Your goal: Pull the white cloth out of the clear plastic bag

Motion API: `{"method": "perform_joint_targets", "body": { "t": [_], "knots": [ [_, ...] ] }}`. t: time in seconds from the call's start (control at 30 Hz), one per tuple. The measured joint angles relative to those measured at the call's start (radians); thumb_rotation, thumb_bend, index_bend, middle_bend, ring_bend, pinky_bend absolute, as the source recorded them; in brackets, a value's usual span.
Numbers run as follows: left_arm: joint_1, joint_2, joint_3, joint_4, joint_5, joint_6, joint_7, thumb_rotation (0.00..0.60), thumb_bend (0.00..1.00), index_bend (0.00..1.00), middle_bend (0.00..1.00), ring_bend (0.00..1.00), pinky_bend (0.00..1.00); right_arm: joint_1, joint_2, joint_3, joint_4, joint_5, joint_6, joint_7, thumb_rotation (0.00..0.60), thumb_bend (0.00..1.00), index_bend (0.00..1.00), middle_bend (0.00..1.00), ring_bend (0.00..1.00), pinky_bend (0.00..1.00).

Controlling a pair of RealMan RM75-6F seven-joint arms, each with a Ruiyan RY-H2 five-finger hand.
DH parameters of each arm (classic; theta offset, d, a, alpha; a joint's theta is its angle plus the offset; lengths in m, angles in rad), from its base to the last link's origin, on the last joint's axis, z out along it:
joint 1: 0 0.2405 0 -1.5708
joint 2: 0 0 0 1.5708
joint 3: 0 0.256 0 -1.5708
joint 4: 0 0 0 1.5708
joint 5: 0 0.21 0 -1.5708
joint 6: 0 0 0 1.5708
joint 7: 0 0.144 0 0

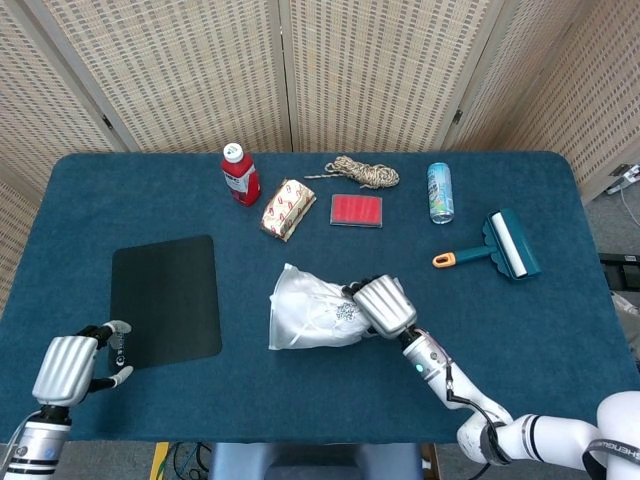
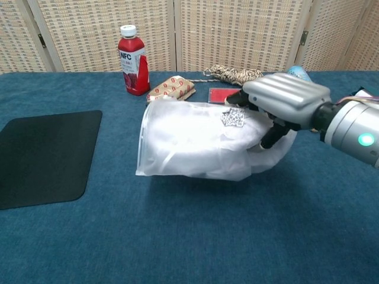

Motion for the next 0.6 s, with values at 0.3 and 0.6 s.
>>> {"method": "perform_joint_targets", "body": {
  "t": [0.3, 0.6],
  "knots": [
    [-0.089, 0.002, -0.092, -0.11, 0.011, -0.023, -0.023, 0.6, 0.0, 0.39, 0.79, 0.73, 0.97, -0.003, -0.007, -0.004, 0.083, -0.215, 0.159, 0.144, 0.6, 0.61, 0.52, 0.65, 0.59, 0.66],
    [-0.203, -0.025, -0.178, -0.228, -0.036, -0.105, -0.005, 0.6, 0.0, 0.41, 1.0, 0.99, 1.0, 0.016, -0.056, 0.019, 0.165, -0.309, 0.251, 0.204, 0.6, 0.61, 0.52, 0.65, 0.59, 0.66]
  ]
}}
